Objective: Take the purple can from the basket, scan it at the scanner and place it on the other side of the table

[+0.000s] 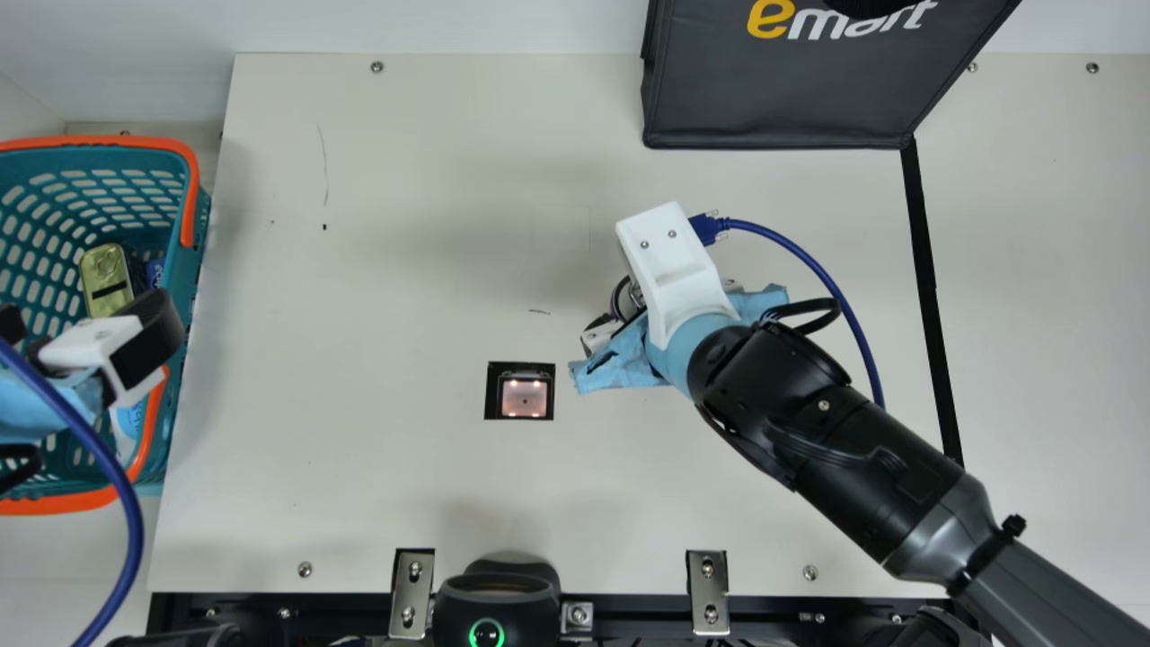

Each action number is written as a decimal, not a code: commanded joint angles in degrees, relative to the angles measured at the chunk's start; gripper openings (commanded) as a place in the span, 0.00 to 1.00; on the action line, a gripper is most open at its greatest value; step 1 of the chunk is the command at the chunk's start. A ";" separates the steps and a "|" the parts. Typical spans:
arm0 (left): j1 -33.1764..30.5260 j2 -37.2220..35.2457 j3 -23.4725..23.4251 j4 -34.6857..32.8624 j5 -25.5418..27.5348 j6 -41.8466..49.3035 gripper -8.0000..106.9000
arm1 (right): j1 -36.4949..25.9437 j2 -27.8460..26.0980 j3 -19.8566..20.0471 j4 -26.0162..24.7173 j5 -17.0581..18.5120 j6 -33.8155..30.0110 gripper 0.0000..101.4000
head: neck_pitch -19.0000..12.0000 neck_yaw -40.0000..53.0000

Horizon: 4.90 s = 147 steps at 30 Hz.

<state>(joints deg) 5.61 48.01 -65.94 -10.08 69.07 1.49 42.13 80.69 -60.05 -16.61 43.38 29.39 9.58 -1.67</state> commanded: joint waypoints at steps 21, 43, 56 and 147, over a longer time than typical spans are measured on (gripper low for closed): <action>0.00 0.00 0.00 0.00 0.00 0.00 0.85 | -1.51 -1.38 -10.52 1.18 11.00 -1.34 0.00 | -1.66 -6.59; 0.00 0.00 0.00 0.00 0.00 0.00 0.85 | -38.82 -12.80 -2.16 11.21 12.95 -20.12 0.00 | -1.66 -19.91; 0.00 0.00 0.00 0.00 0.00 0.00 0.85 | -61.06 -8.40 -6.35 16.14 11.31 -33.04 0.00 | -1.66 -19.91; 0.00 0.00 0.00 0.00 0.00 0.00 0.85 | -78.26 39.32 -55.25 18.00 17.26 -47.43 0.94 | -1.66 -19.91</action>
<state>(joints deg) 5.61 48.01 -65.94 -10.08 69.07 1.49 -36.21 120.94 -117.16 1.63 61.28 -18.35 9.58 -21.45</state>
